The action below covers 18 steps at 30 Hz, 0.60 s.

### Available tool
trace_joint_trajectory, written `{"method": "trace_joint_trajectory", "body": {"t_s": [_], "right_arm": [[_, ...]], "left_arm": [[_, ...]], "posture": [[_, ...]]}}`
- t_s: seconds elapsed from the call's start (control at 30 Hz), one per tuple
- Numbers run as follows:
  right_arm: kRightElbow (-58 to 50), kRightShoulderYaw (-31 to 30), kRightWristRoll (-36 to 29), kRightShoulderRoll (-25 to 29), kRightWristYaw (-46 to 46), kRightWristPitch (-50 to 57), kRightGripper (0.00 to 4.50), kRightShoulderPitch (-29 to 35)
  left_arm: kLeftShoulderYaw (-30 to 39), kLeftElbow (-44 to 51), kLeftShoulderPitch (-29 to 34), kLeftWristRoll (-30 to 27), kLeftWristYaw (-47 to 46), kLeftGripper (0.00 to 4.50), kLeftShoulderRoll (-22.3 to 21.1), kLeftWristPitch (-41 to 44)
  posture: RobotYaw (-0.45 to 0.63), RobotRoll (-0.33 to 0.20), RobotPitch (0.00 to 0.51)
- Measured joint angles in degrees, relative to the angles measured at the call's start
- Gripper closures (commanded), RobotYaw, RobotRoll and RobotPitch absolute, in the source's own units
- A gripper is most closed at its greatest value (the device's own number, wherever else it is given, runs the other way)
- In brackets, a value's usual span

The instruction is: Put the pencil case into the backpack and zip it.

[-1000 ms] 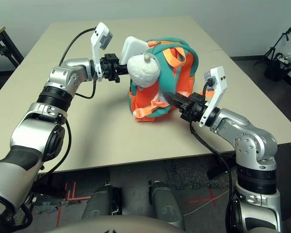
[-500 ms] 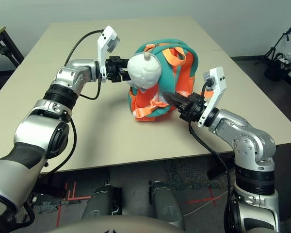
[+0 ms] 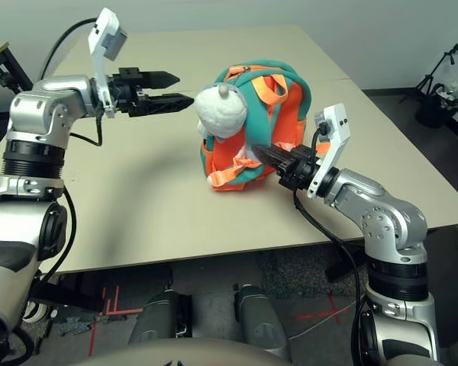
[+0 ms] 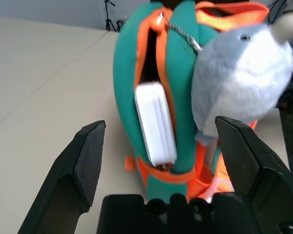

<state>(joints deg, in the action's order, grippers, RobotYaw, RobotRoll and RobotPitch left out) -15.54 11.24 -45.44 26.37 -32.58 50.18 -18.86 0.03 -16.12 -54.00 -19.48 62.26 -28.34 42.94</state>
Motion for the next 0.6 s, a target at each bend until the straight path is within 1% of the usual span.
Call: {"method": "trace_joint_trajectory", "body": {"t_s": [0.03, 0.07, 0.23, 0.3, 0.37, 0.6], "right_arm": [[0.1, -0.1, 0.1, 0.0, -0.1, 0.0, 4.48, -0.1], [0.2, -0.3, 0.2, 0.0, -0.1, -0.1, 4.48, -0.2], [0.2, -0.6, 0.4, 0.0, -0.2, -0.3, 4.48, -0.3], [0.2, -0.7, 0.4, 0.0, -0.2, -0.3, 4.48, -0.3], [0.2, -0.8, 0.4, 0.0, -0.2, -0.3, 4.48, -0.3], [0.2, -0.9, 0.4, -0.1, -0.2, -0.3, 4.48, -0.3]], "left_arm": [[0.0, 0.5, 1.0, -0.5, -0.4, 0.63, 0.0, 0.7], [0.0, 1.1, 1.7, -0.9, -1.0, 1.00, 0.1, 1.4], [0.1, 3.9, 3.4, -2.6, -3.4, 2.92, 0.8, 2.8], [0.0, 3.9, 3.6, -2.8, -4.0, 3.79, 1.1, 2.8], [-0.2, 3.8, 3.8, -2.8, -4.6, 4.49, 1.5, 2.7], [-1.6, 0.7, 3.8, -2.0, -6.5, 4.50, 3.4, 0.1]], "posture": [[-0.13, 0.000, 0.011], [-0.13, 0.000, 0.011], [-0.14, 0.000, 0.011], [-0.14, 0.000, 0.011], [-0.14, 0.000, 0.013], [-0.16, 0.000, 0.017]]}}
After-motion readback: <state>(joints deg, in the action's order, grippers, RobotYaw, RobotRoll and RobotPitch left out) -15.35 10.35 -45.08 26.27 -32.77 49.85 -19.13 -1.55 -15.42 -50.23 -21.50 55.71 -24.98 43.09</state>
